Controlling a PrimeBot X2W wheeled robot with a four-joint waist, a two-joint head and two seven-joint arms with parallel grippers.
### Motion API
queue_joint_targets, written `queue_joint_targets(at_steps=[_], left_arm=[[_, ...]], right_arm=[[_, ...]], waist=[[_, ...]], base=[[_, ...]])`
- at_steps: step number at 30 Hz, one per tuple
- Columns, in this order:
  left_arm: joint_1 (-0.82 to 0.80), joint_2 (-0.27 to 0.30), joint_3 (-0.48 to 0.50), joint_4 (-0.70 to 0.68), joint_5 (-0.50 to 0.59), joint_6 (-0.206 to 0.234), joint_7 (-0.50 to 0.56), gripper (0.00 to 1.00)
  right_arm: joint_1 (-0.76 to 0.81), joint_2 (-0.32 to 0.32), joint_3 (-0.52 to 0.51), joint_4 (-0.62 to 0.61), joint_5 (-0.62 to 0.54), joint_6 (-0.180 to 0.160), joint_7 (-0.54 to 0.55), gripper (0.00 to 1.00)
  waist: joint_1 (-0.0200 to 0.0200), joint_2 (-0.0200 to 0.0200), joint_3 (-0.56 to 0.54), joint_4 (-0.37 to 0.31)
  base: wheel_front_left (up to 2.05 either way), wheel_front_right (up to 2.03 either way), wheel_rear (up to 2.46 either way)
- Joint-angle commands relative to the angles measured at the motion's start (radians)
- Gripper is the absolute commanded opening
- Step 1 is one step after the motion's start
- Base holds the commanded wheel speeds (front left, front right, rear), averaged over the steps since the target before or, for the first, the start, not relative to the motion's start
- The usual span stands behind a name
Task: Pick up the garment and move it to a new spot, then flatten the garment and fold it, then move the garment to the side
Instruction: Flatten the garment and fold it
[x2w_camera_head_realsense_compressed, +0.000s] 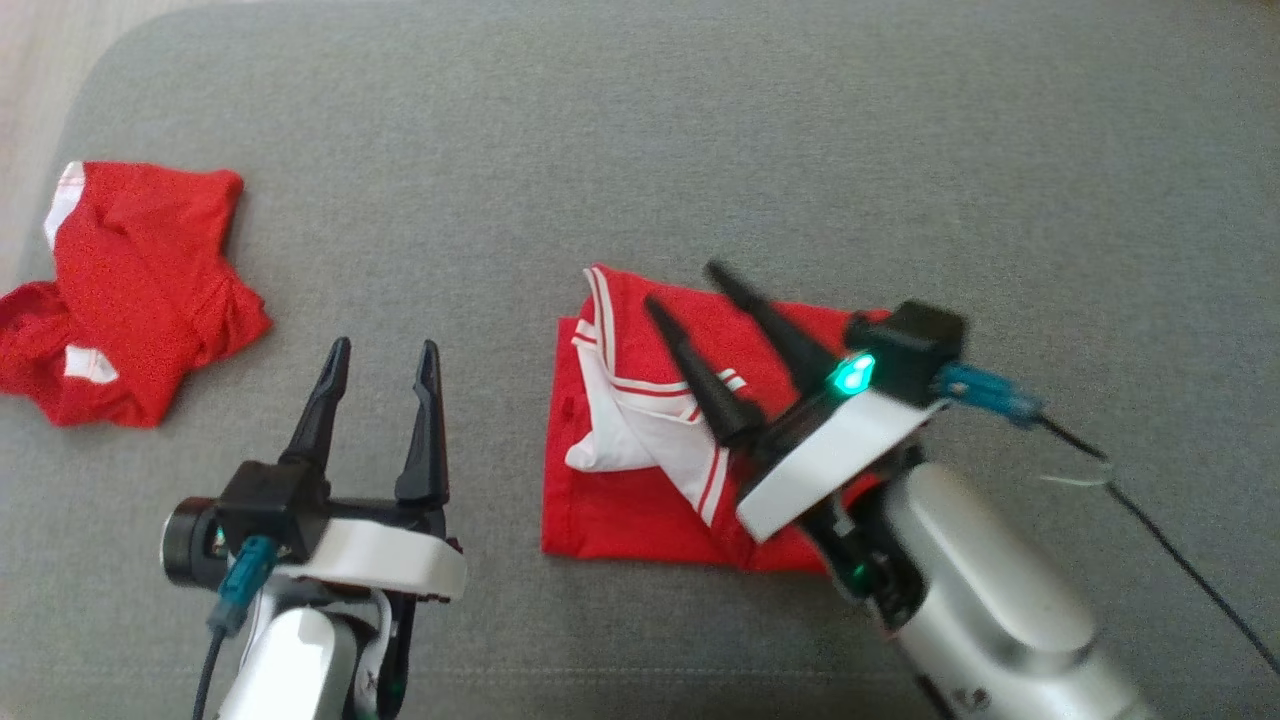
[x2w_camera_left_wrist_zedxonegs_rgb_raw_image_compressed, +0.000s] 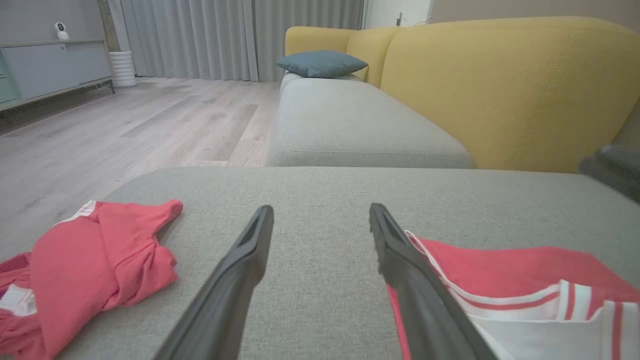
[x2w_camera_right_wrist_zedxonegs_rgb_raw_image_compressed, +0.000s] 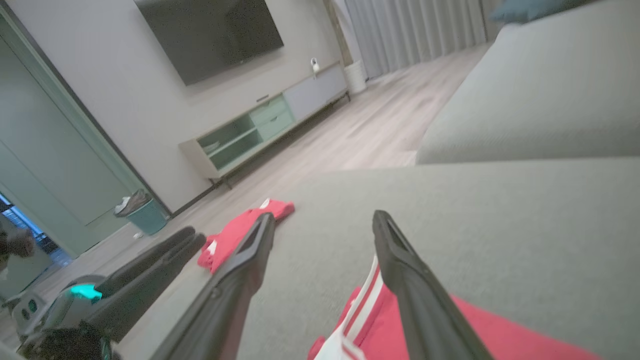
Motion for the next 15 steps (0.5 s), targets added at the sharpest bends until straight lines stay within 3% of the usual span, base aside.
queue_joint_targets(at_steps=[1,6,7,15], left_arm=[[-0.035,0.005,0.048,-0.033,0.014,0.001,-0.012,1.00],[-0.026,0.008,0.058,-0.037,0.016,0.003,-0.012,1.00],[-0.026,0.008,0.058,-0.037,0.016,0.003,-0.012,1.00],[-0.012,0.020,0.073,-0.041,0.017,0.007,-0.012,1.00]], right_arm=[[-0.019,0.008,-0.033,-0.061,-0.046,-0.001,-0.045,1.00],[0.061,-0.061,-0.232,-0.147,-0.176,-0.001,-0.085,1.00],[0.061,-0.061,-0.232,-0.147,-0.176,-0.001,-0.085,1.00],[0.273,-0.097,-0.527,-0.298,-0.299,-0.001,-0.024,1.00]], waist=[[0.0000,0.0000,-0.006,-0.014],[0.0000,0.0000,-0.017,-0.035],[0.0000,0.0000,-0.017,-0.035],[0.0000,0.0000,-0.024,-0.065]], base=[[0.00,0.00,0.00],[0.00,0.00,0.00],[0.00,0.00,0.00],[0.00,0.00,0.00]])
